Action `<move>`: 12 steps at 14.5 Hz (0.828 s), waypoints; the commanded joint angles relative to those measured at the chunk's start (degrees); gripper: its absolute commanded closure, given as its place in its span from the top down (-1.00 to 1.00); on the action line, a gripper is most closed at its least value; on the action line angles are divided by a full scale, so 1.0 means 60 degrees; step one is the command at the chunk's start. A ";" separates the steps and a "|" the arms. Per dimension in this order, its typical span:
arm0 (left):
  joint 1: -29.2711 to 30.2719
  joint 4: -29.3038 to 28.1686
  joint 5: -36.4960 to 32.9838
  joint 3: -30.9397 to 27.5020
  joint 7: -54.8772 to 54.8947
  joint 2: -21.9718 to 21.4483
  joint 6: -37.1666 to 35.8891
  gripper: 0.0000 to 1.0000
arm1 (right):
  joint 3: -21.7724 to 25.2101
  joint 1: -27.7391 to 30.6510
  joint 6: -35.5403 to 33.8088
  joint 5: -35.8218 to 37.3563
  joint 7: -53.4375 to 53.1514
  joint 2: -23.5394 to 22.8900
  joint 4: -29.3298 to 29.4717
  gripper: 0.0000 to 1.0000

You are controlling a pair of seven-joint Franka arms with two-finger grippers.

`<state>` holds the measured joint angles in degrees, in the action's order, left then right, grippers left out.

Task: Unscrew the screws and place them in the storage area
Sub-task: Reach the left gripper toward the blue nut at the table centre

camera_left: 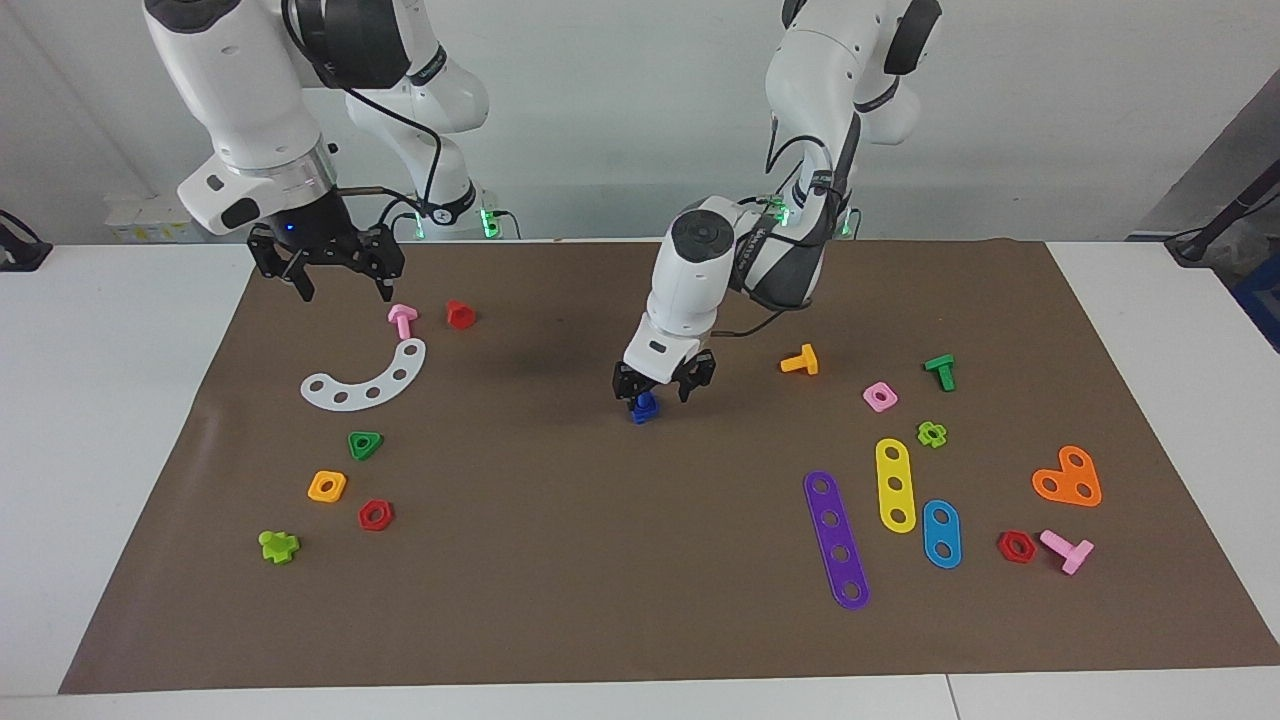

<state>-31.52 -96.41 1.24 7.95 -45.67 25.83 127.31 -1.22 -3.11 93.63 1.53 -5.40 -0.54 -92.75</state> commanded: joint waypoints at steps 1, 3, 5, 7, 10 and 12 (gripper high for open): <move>-0.0328 -0.0468 -0.0411 -0.0183 -0.0196 0.0016 0.0490 0.69 | -0.0046 0.0093 0.0142 -0.0181 -0.0140 0.0135 -0.0171 1.00; -0.0475 -0.0965 -0.0514 -0.0197 -0.0211 -0.0043 0.1001 0.61 | -0.0046 0.0093 0.0142 -0.0181 -0.0140 0.0135 -0.0171 1.00; -0.0519 -0.1085 -0.0515 -0.0183 -0.0225 -0.0028 0.1047 0.54 | -0.0061 0.0093 0.0142 -0.0181 -0.0140 0.0135 -0.0171 1.00; -0.0519 -0.1085 -0.0515 -0.0197 -0.0226 -0.0043 0.1033 0.45 | -0.0046 0.0093 0.0142 -0.0181 -0.0140 0.0135 -0.0171 1.00; -0.0533 -0.1027 -0.0515 -0.0197 -0.0226 -0.0028 0.1004 0.37 | -0.0046 0.0093 0.0142 -0.0181 -0.0140 0.0135 -0.0171 1.00; -0.0534 -0.0997 -0.0515 -0.0197 -0.0226 -0.0043 0.0960 0.36 | -0.0046 0.0093 0.0142 -0.0181 -0.0140 0.0135 -0.0171 1.00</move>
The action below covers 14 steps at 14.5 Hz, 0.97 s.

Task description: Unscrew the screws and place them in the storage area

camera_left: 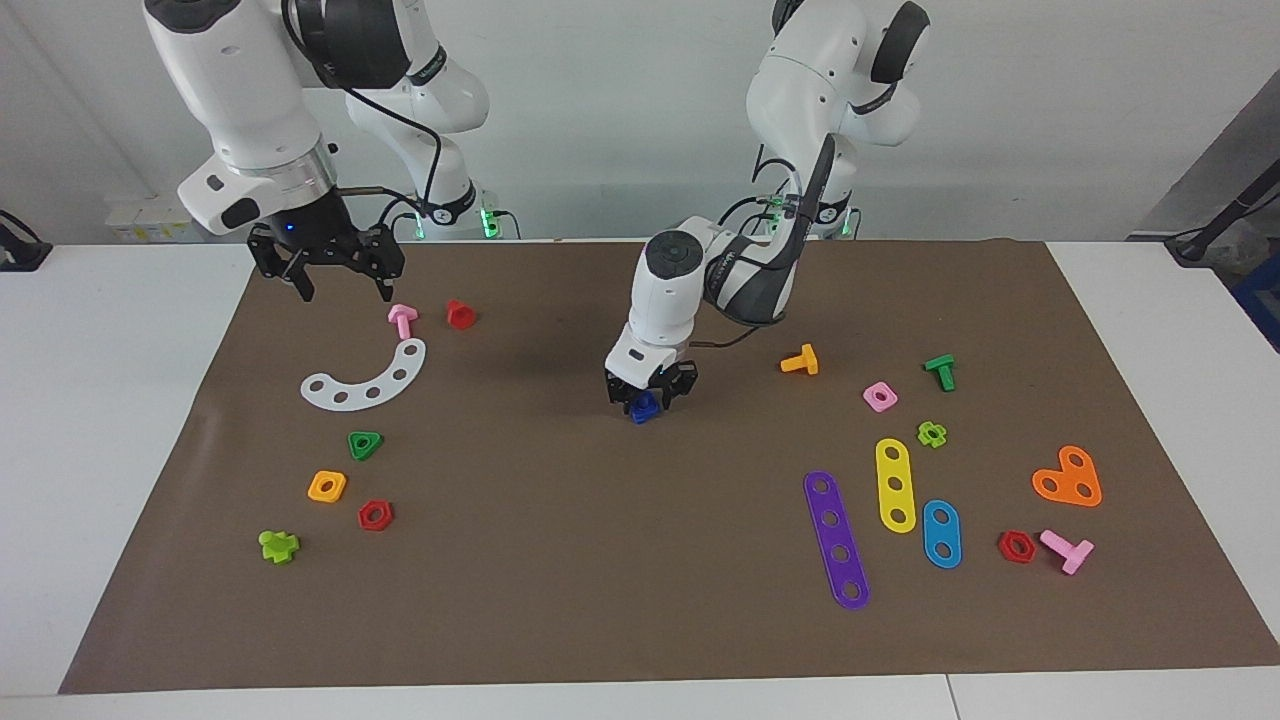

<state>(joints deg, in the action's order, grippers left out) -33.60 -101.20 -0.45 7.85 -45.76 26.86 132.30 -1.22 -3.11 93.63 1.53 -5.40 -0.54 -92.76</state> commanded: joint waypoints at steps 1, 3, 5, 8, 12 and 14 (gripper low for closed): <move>-0.0186 -0.0199 -0.0232 -0.0180 -0.0225 -0.0214 0.0113 0.32 | -0.0046 0.0093 0.0142 -0.0167 -0.0140 0.0135 -0.0171 1.00; -0.0200 -0.0185 -0.0232 -0.0180 -0.0240 -0.0214 0.0069 0.21 | -0.0046 0.0093 0.0142 -0.0181 -0.0140 0.0135 -0.0171 1.00; -0.0200 -0.0170 -0.0217 -0.0195 -0.0240 -0.0200 0.0040 0.02 | -0.0046 0.0093 0.0142 -0.0181 -0.0140 0.0135 -0.0171 1.00; -0.0200 -0.0141 -0.0217 -0.0180 -0.0254 -0.0214 -0.0019 -0.40 | -0.0046 0.0093 0.0142 -0.0181 -0.0140 0.0135 -0.0171 1.00; -0.0127 0.0151 -0.0174 -0.0195 -0.0254 -0.0199 -0.0311 -1.00 | -0.0046 0.0093 0.0142 -0.0181 -0.0140 0.0135 -0.0171 1.00; -0.0054 0.0516 -0.0144 -0.0180 -0.0254 -0.0141 -0.0647 -1.00 | -0.0046 0.0093 0.0142 -0.0181 -0.0140 0.0135 -0.0171 1.00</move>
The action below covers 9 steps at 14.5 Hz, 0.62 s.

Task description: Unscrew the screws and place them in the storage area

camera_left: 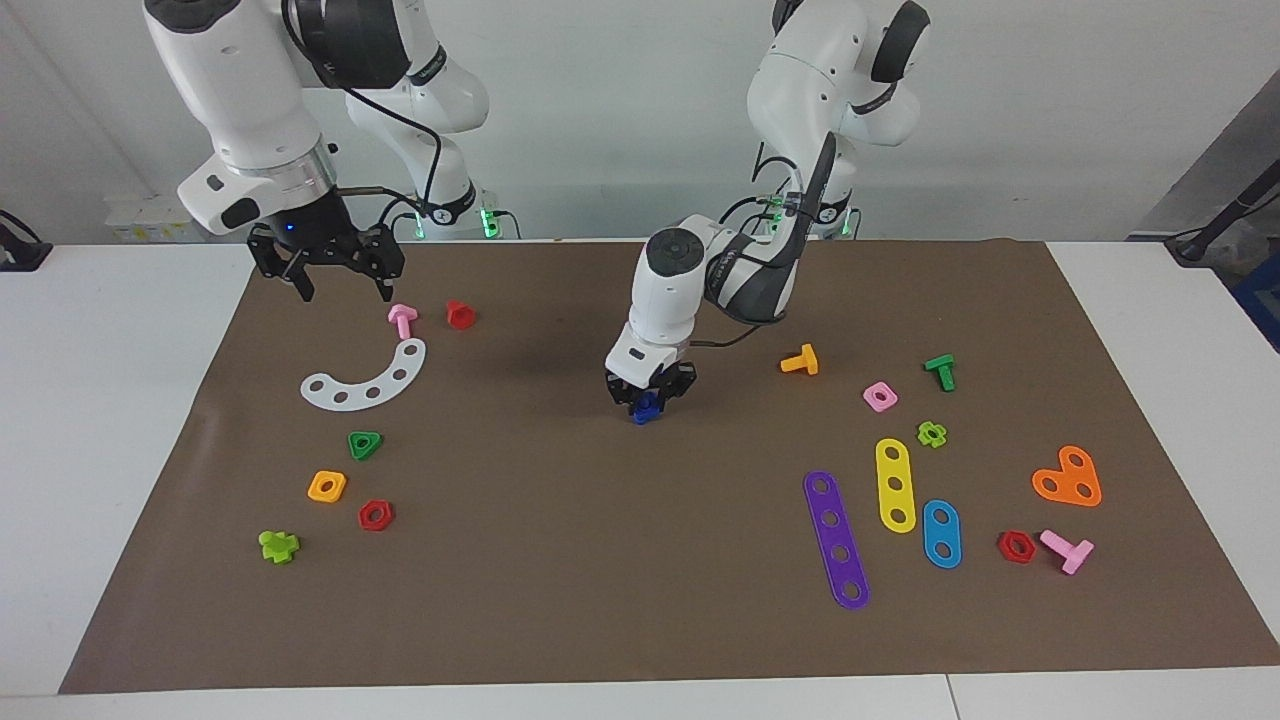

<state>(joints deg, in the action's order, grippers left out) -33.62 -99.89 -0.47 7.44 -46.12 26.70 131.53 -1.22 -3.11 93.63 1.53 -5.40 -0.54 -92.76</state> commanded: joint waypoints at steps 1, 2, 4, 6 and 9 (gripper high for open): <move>-0.0023 0.0547 -0.0098 -0.0111 -0.0180 -0.0071 -0.0825 -1.00 | -0.0046 0.0093 0.0142 -0.0181 -0.0140 0.0135 -0.0170 1.00; 0.0021 0.0912 -0.0083 -0.0111 -0.0180 0.0046 -0.1045 -1.00 | -0.0046 0.0093 0.0142 -0.0181 -0.0140 0.0135 -0.0170 1.00; 0.0197 0.1542 0.0266 -0.0111 -0.0151 0.0222 -0.1644 -1.00 | -0.0046 0.0093 0.0142 -0.0181 -0.0140 0.0135 -0.0170 1.00; 0.0459 0.2041 0.0502 -0.0111 -0.0107 0.0369 -0.2727 -1.00 | -0.0046 0.0093 0.0127 -0.0167 -0.0140 0.0135 -0.0170 1.00; 0.1074 0.2526 0.0488 -0.0082 0.0112 0.0428 -0.3390 -1.00 | -0.0061 0.0078 -0.0018 -0.0181 -0.0140 0.0164 -0.0185 1.00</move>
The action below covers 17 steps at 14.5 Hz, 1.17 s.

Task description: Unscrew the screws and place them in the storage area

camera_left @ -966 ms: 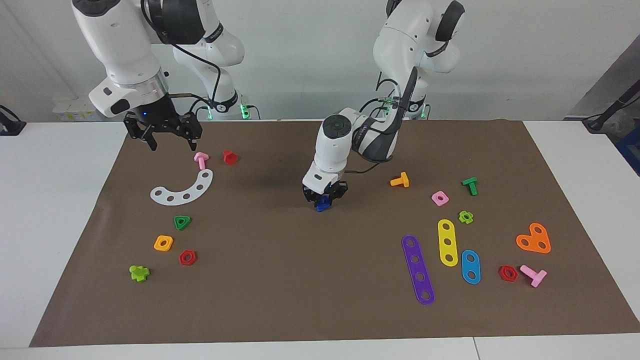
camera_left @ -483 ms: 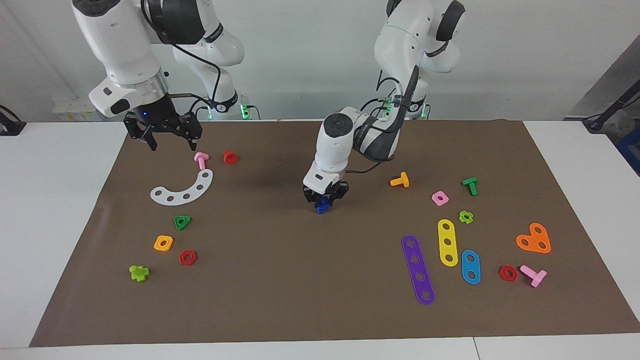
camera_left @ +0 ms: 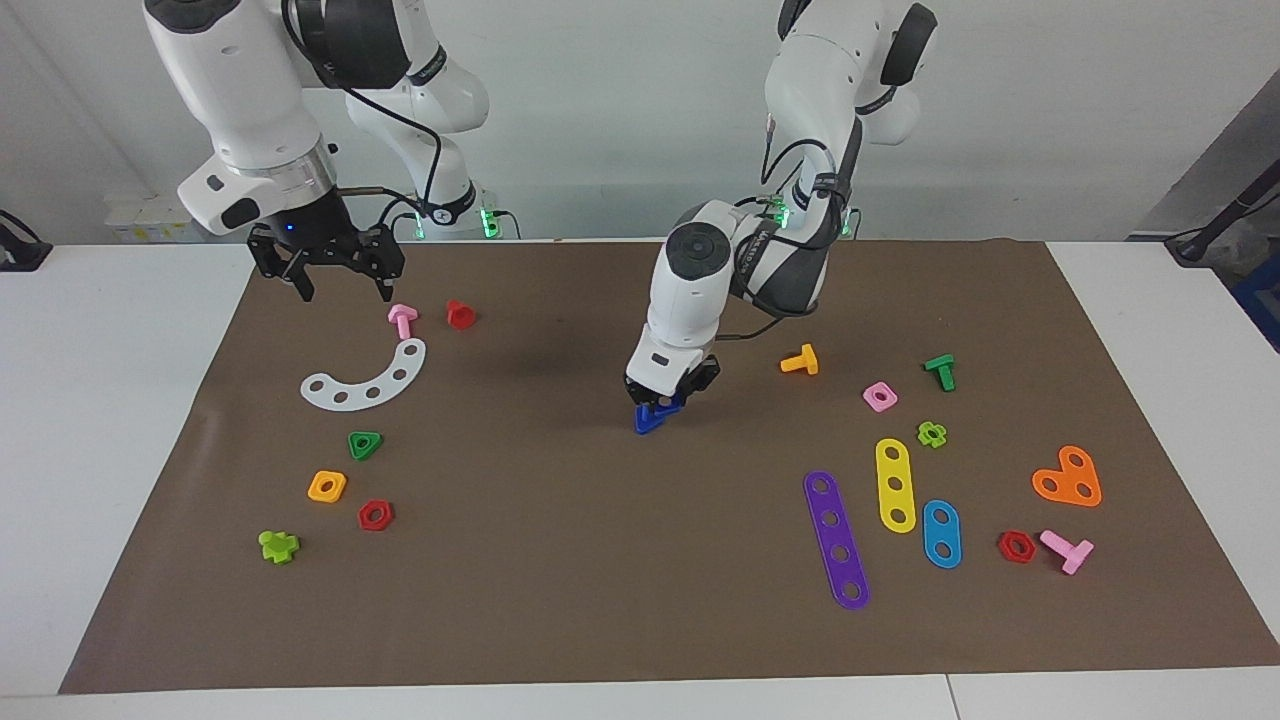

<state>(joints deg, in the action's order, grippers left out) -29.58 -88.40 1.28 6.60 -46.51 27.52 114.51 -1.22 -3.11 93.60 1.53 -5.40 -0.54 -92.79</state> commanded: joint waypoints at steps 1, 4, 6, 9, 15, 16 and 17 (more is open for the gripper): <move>0.0679 0.0670 0.0197 0.0086 0.0483 0.0262 -0.0657 -1.00 | -0.0046 0.0078 -0.0188 -0.0167 -0.0096 0.0178 -0.0164 1.00; 0.1616 0.0670 0.0299 0.0087 0.2281 0.0100 -0.1096 -1.00 | -0.0061 0.0064 -0.0074 -0.0167 -0.0081 0.0164 -0.0164 0.93; 0.2188 0.0495 0.0343 0.0058 0.3424 -0.0031 -0.1156 -1.00 | -0.0061 0.0034 0.0189 -0.0167 -0.0125 0.0149 -0.0193 0.85; 0.2950 -0.0279 0.0329 0.0028 0.5400 -0.0295 -0.1127 -1.00 | -0.0061 -0.0331 0.0788 -0.0167 -0.0547 0.0193 -0.0631 0.84; 0.3421 -0.2592 0.0299 0.0014 0.7268 -0.1027 0.0553 -1.00 | -0.0061 -0.2334 0.3307 -0.0167 -0.3314 -0.0565 -0.1628 0.84; 0.3421 -0.2959 0.0299 0.0014 0.7268 -0.1129 0.0862 -1.00 | -0.0061 -0.2730 0.3644 -0.0138 -0.3768 -0.0873 -0.1629 0.84; 0.3421 -0.3093 0.0299 0.0028 0.7268 -0.1174 0.0952 -1.00 | -0.0061 -0.3053 0.4010 -0.0050 -0.4237 -0.1210 -0.1614 0.84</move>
<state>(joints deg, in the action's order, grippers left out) -9.25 -100.68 1.95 6.74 -4.33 24.42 116.71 -1.71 -18.71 113.93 1.46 -26.60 -4.65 -102.22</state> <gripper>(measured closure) 0.537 0.079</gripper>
